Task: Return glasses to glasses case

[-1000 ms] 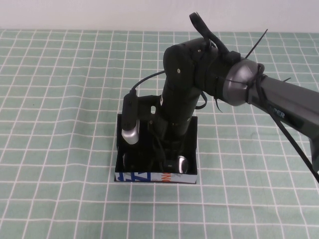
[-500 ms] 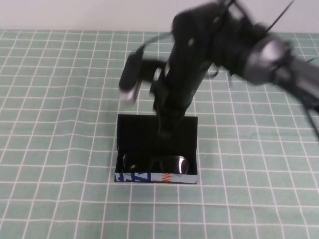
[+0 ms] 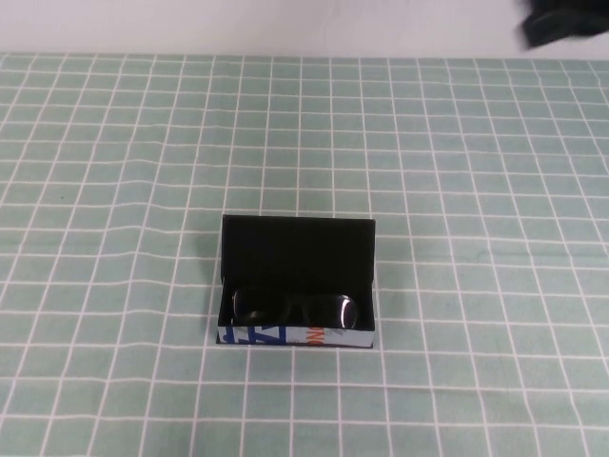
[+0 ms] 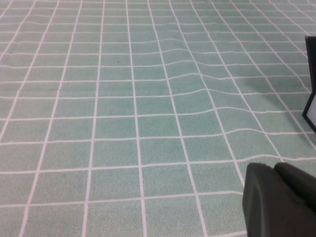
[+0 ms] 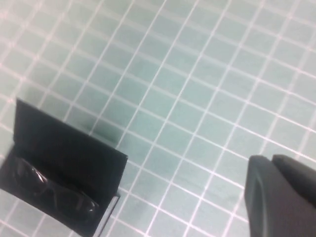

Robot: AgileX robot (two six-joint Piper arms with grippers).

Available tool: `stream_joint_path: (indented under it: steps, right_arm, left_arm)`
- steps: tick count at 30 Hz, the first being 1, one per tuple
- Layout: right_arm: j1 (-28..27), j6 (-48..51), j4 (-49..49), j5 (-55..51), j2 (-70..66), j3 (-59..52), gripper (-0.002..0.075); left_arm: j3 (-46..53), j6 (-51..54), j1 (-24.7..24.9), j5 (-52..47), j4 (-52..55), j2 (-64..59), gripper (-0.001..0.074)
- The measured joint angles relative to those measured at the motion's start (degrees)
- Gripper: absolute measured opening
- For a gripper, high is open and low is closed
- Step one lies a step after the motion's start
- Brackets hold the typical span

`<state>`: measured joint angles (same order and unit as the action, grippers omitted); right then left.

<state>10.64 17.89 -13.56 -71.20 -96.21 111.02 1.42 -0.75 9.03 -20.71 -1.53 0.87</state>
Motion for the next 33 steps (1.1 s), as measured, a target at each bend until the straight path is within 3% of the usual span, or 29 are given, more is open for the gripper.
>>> stream_joint_path:
  steps: [7, 14, 20, 26, 33]
  right_arm:
    - [-7.7, -2.8, 0.3, 3.5, 15.8, -14.5, -0.0011]
    - [-8.4, -11.7, 9.1, 22.0, 37.7, -39.9, -0.0011]
    - [-8.5, -14.8, 10.5, 35.1, 55.0, -57.6, -0.0011]
    - [-8.6, -14.9, 10.6, 36.2, 67.4, -69.1, -0.0011]
    - [-8.6, -15.0, 4.3, 36.4, 74.1, -75.2, -0.0011]
  left_arm:
    - [0.0, 0.0, 0.0, 0.0, 0.0, 0.0, -0.0004]
    - [0.0, 0.0, 0.0, 0.0, 0.0, 0.0, -0.0004]
    - [0.0, 0.0, 0.0, 0.0, 0.0, 0.0, -0.0004]
    - [0.0, 0.0, 0.0, 0.0, 0.0, 0.0, -0.0004]
    - [0.0, 0.0, 0.0, 0.0, 0.0, 0.0, -0.0004]
